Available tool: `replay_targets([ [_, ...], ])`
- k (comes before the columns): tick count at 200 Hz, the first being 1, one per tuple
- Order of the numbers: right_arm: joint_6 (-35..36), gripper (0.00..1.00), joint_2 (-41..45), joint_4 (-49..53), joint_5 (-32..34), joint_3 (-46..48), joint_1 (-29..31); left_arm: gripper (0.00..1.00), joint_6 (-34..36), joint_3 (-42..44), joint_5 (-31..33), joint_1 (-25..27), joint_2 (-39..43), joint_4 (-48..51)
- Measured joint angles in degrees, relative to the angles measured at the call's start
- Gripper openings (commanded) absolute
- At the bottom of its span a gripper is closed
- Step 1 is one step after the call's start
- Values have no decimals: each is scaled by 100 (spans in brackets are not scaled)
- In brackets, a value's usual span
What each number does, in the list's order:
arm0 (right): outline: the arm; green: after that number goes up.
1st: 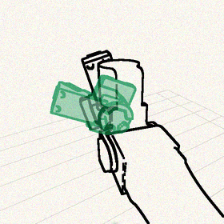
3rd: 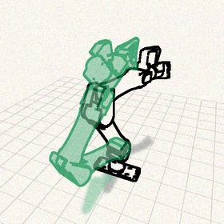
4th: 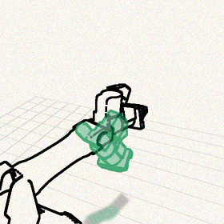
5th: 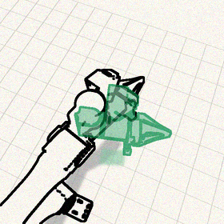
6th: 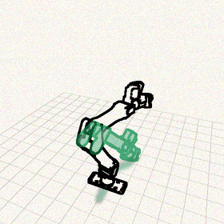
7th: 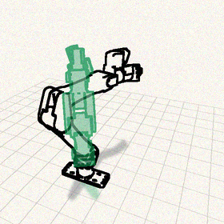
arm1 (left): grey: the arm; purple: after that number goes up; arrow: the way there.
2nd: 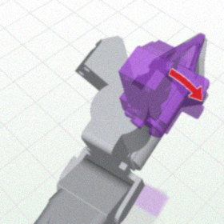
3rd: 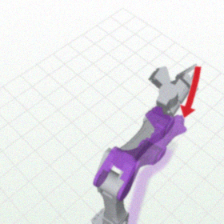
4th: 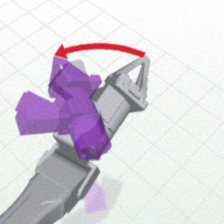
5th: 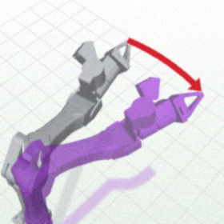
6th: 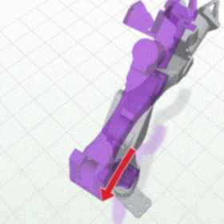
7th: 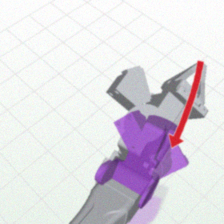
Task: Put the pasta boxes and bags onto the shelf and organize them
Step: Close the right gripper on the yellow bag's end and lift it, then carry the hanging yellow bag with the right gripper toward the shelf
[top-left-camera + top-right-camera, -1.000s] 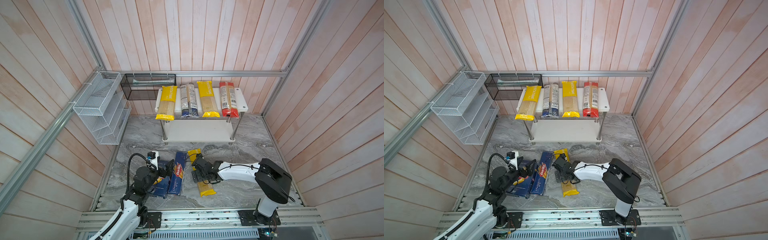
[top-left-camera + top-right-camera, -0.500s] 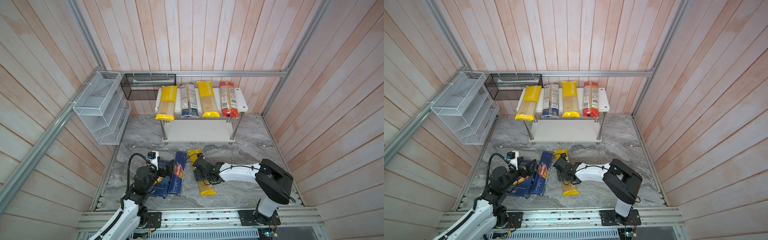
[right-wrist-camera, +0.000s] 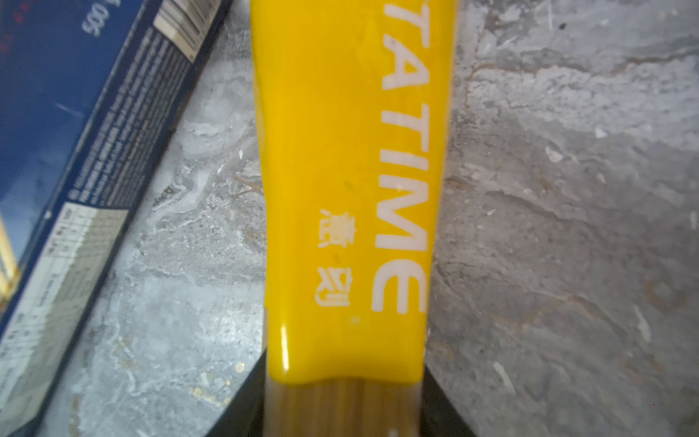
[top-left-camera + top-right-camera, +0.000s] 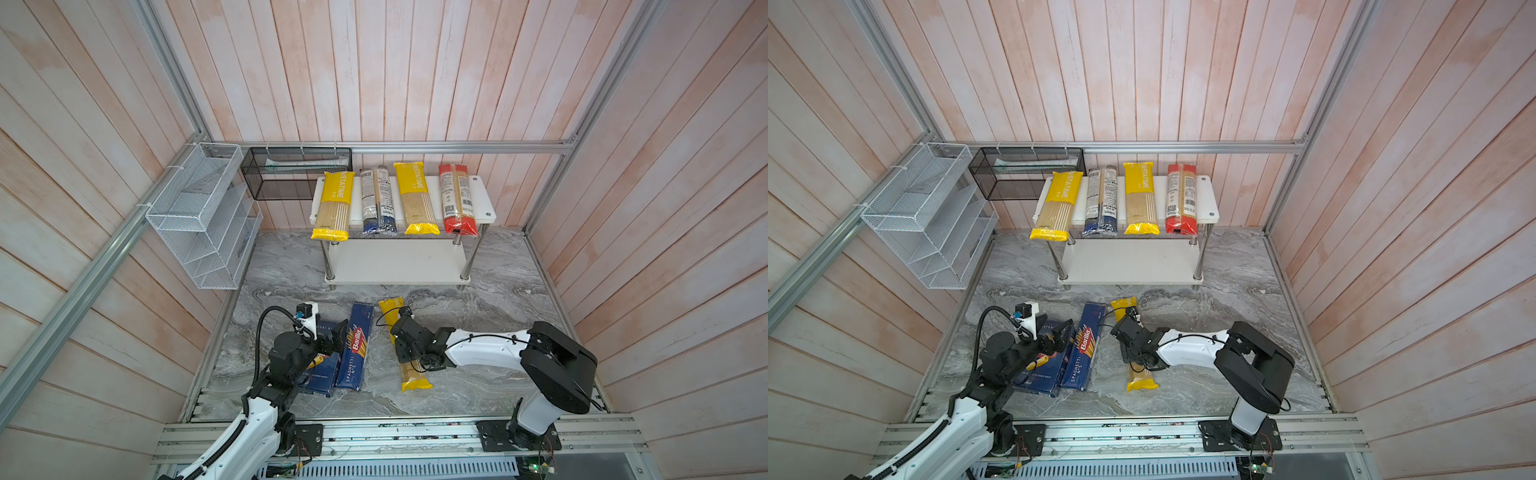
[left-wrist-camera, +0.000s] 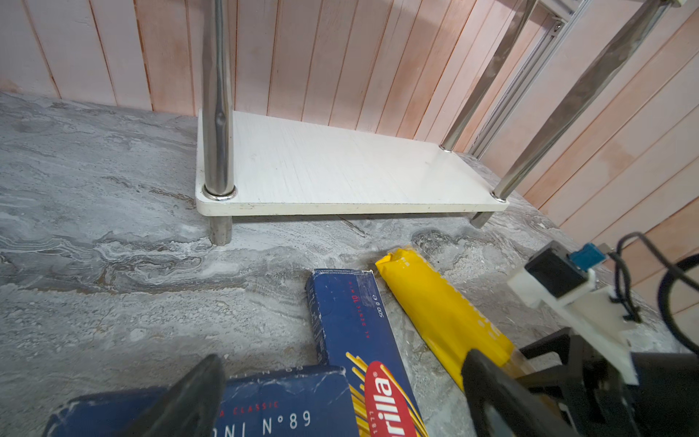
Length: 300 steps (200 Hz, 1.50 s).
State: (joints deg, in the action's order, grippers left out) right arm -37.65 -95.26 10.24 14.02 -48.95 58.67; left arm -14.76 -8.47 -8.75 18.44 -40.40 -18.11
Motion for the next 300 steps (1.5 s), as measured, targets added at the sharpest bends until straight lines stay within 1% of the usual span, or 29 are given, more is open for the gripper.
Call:
replay_targets([
  [14,2,33,70,2,-2,42,0,100,0,-13,0,0,-4,-9],
  [60,103,27,227,-63,-170,136,-55,100,-2,-22,-2,0,-4,-37],
  [83,168,25,269,-81,-260,151,-87,100,-2,-22,-7,0,-4,-37],
  [93,175,22,304,-72,-306,157,-98,100,-2,-22,-7,0,-4,-37],
  [113,173,21,428,-87,-372,249,-101,100,-2,-22,-2,0,-4,-37],
  [158,142,15,750,-87,-426,518,-175,100,-2,-22,-4,0,-20,-37],
  [203,144,12,1095,101,-398,518,-229,100,-2,-22,-2,0,-42,-37],
  [219,140,10,1349,111,-393,560,-271,100,-2,-22,0,0,-44,-39],
  [254,94,10,2028,129,-376,839,-476,100,-2,-22,-2,0,-63,-39],
  [300,24,9,2461,291,-295,997,-634,100,-2,-31,-22,0,-103,-42],
])
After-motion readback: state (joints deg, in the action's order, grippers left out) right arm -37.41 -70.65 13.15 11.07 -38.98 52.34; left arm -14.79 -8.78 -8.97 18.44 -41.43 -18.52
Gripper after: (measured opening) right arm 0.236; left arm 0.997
